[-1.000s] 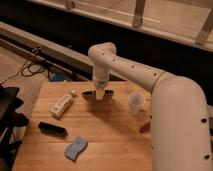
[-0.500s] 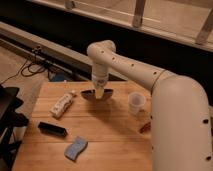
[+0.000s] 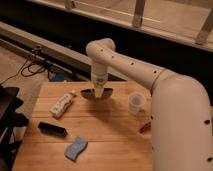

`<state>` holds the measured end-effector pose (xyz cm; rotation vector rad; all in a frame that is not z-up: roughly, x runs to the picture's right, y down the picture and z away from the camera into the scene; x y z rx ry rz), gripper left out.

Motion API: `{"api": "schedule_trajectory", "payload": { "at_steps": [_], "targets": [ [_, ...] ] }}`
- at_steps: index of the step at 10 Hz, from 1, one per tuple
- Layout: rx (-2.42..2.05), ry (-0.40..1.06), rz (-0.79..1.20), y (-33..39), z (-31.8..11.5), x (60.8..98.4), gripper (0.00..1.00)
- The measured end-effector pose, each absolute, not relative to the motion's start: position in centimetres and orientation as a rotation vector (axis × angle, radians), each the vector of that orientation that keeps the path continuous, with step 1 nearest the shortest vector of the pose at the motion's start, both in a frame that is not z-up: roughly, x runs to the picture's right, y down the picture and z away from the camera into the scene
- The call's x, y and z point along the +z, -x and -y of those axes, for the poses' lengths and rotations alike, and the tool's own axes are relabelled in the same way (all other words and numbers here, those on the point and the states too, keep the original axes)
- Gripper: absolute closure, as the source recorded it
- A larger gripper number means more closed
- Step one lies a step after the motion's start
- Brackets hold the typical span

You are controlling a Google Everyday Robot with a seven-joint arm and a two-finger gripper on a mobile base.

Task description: Pick up the ceramic bowl

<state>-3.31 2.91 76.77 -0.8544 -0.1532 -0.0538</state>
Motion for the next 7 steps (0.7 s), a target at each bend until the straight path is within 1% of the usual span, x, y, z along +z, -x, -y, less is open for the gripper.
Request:
{"api": "schedule_trajectory", "payload": {
  "at_steps": [7],
  "targets": [
    [-0.065, 0.845, 0.150, 3.53, -2.29, 76.18, 0.98]
  ]
}}
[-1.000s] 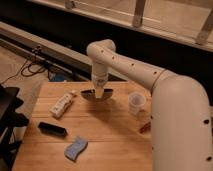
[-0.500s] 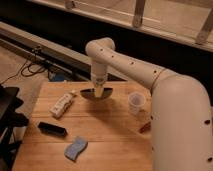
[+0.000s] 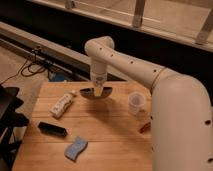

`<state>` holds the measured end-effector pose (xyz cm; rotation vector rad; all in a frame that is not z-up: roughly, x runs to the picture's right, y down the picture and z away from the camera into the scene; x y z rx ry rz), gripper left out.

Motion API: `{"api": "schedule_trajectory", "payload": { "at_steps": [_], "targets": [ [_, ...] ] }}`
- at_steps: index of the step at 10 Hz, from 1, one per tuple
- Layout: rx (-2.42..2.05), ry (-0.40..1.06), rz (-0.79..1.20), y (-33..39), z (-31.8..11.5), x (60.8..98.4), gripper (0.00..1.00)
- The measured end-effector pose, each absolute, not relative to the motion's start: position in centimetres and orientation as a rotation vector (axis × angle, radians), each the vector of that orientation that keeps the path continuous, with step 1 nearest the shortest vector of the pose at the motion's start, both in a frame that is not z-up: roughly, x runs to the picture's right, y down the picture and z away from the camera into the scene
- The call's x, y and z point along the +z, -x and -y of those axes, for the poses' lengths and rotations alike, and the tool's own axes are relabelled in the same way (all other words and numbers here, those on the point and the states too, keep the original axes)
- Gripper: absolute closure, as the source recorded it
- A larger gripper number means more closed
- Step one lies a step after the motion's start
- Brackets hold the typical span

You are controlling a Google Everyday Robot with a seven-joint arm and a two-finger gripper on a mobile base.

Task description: Pick up the ceramic bowl

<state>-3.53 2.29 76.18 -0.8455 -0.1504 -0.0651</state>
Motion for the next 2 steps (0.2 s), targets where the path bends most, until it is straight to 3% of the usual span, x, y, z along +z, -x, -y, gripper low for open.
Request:
{"api": "schedule_trajectory", "payload": {
  "at_steps": [2],
  "targets": [
    [-0.069, 0.843, 0.149, 3.60, -2.07, 76.02, 0.98]
  ]
}}
